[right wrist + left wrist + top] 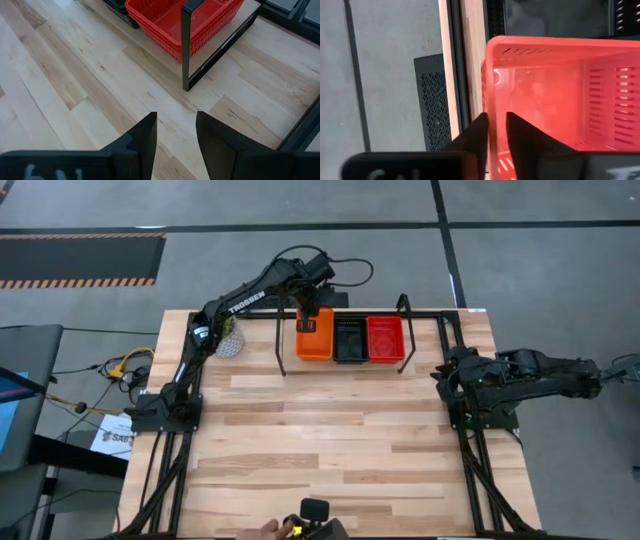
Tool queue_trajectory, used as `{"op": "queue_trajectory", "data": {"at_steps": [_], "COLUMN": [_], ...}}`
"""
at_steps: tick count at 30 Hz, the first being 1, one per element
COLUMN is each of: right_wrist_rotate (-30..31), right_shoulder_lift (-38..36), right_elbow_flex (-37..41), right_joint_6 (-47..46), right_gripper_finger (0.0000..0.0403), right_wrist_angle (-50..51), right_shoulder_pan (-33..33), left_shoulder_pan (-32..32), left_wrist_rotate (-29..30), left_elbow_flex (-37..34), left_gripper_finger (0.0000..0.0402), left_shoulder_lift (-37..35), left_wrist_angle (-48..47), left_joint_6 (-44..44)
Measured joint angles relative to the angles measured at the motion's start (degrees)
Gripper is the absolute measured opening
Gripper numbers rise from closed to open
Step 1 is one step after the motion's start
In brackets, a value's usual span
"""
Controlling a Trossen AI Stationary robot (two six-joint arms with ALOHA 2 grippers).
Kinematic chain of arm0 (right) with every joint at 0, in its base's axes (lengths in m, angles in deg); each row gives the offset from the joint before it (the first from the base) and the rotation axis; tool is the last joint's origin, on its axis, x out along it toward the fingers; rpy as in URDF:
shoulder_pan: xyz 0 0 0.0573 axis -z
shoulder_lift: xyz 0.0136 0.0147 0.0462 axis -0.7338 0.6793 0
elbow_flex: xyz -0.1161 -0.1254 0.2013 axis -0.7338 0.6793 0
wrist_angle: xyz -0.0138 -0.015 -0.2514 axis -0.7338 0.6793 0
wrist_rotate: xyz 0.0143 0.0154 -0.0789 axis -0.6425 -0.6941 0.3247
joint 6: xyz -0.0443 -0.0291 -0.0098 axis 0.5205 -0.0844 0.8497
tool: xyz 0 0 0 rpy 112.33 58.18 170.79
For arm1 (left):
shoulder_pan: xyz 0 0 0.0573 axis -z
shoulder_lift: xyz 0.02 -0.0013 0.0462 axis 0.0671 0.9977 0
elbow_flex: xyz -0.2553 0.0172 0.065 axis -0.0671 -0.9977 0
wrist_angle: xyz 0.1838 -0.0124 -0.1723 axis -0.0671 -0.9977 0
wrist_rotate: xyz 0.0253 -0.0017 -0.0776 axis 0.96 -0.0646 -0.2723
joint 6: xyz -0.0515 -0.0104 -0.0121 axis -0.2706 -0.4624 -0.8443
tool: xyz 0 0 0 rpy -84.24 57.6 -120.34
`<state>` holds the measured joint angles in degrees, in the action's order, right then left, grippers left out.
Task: Stack baskets on shelf by color
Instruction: Stack the orange bin on top of the orange bins on the shelf, then return to Home Position
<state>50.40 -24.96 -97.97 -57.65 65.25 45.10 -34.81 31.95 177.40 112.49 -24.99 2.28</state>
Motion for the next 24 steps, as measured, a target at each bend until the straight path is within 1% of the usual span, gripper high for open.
{"op": "queue_trajectory", "data": {"at_steps": [6, 14, 19, 21, 24], "right_wrist_rotate": [0.0, 0.0, 0.0, 0.0, 0.2], "right_shoulder_lift": [0.0, 0.0, 0.0, 0.0, 0.0], "right_elbow_flex": [0.0, 0.0, 0.0, 0.0, 0.0], "right_joint_6": [0.0, 0.0, 0.0, 0.0, 0.0], "right_gripper_finger": [0.0159, 0.0159, 0.0159, 0.0159, 0.0159], "right_wrist_angle": [0.0, 0.0, 0.0, 0.0, -0.4], "right_shoulder_pan": [0.0, 0.0, 0.0, 0.0, 0.0], "left_shoulder_pan": [0.0, 0.2, 1.3, 2.1, 3.7], "left_wrist_rotate": [0.2, 0.4, 1.4, 3.6, 8.5], "left_elbow_flex": [0.0, 0.0, 0.2, 0.2, 0.2], "left_gripper_finger": [0.0113, 0.017, 0.0182, 0.0182, 0.0183], "left_shoulder_lift": [0.0, 0.0, -0.1, -0.3, -0.5], "left_wrist_angle": [0.5, 1.7, 2.0, 2.0, 2.0], "left_joint_6": [-1.6, -4.5, -7.5, -9.8, -14.9]}}
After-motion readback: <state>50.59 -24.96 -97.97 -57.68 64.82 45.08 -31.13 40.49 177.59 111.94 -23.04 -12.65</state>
